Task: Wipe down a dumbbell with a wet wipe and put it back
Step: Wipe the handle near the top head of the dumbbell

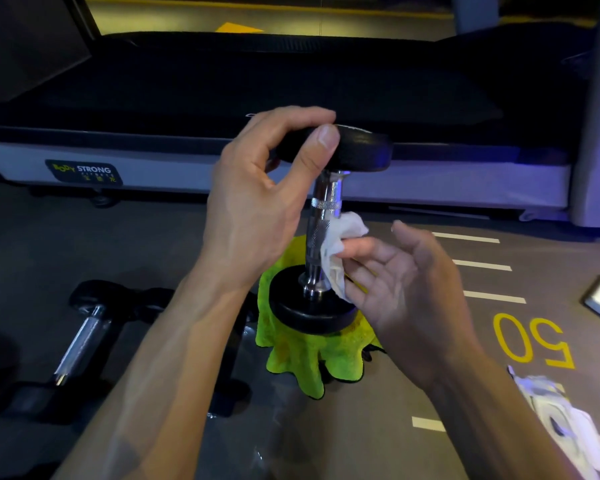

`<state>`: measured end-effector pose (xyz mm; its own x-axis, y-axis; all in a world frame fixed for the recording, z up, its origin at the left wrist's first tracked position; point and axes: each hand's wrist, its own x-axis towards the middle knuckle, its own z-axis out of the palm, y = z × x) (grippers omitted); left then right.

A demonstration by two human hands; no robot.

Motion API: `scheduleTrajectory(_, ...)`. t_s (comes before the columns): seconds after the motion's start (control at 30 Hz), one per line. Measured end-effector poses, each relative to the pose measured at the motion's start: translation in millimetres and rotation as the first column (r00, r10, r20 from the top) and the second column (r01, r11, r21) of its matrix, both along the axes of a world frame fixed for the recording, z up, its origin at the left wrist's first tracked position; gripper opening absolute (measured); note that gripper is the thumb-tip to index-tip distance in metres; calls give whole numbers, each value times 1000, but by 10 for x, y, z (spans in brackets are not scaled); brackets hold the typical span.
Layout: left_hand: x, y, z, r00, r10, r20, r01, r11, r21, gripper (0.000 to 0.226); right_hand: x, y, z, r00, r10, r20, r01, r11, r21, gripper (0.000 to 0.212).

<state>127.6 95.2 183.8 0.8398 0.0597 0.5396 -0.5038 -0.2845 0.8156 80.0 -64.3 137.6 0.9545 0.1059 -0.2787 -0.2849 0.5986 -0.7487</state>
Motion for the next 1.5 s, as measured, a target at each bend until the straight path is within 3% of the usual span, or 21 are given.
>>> scheduleTrajectory(0.1,0,-5,1,1000,-11,4,11,1000,-9,12,35,56,-53,996,-90,17,89,994,59,27)
scheduleTrajectory(0.27,-9,9,3,1000,-8,7,8,1000,-9,12,118,217,-80,969,-188,158,187,982,19,25)
scheduleTrajectory(0.47,2,-18,-7,1000,-9,12,9,1000,-10,13,205,416,-148,894,-168,415,330,874,-356,24)
scheduleTrajectory(0.57,31,-11,-12,1000,-14,14,14,1000,-8,15,227,579,-106,894,-141,426,387,722,-574,11)
scheduleTrajectory(0.63,43,-8,-14,1000,-24,9,24,1000,-10,16,246,627,-65,909,-105,403,378,613,-694,27)
scheduleTrajectory(0.67,47,-12,-16,1000,-25,9,25,1000,-11,15,260,622,-23,926,-89,367,341,613,-713,40)
scheduleTrajectory(0.77,50,-34,-22,1000,-24,14,25,1000,-17,14,356,563,147,993,-115,38,118,844,-523,72)
scheduleTrajectory(0.83,46,-45,-32,1000,-11,17,11,1000,-9,14,389,527,217,997,-61,-49,34,898,-439,76)
scheduleTrajectory(0.87,45,-41,-31,1000,2,20,-2,1000,-10,14,381,541,203,998,-57,-29,38,886,-462,74)
scheduleTrajectory(0.97,55,-4,-18,1000,-7,17,7,1000,-12,16,285,658,59,946,-124,298,288,745,-602,48)
scheduleTrajectory(1.03,51,-7,-8,1000,-20,11,20,1000,4,17,265,664,11,901,-118,417,379,683,-625,34)
scheduleTrajectory(1.1,33,-23,-1,1000,-24,12,24,1000,-2,15,315,602,118,924,-108,368,331,708,-624,44)
scheduleTrajectory(1.2,25,-1,2,1000,-15,5,15,1000,5,16,376,485,252,977,-94,191,179,849,-497,59)
scheduleTrajectory(1.27,37,59,16,999,-30,-18,30,1000,3,19,346,514,257,971,-81,226,173,889,-425,49)
scheduleTrajectory(1.4,16,101,28,998,-54,-23,54,998,17,20,372,655,182,906,-159,392,317,869,-381,20)
scheduleTrajectory(1.5,-4,93,24,995,-97,-12,97,995,11,20,373,640,278,878,-274,393,413,848,-332,29)
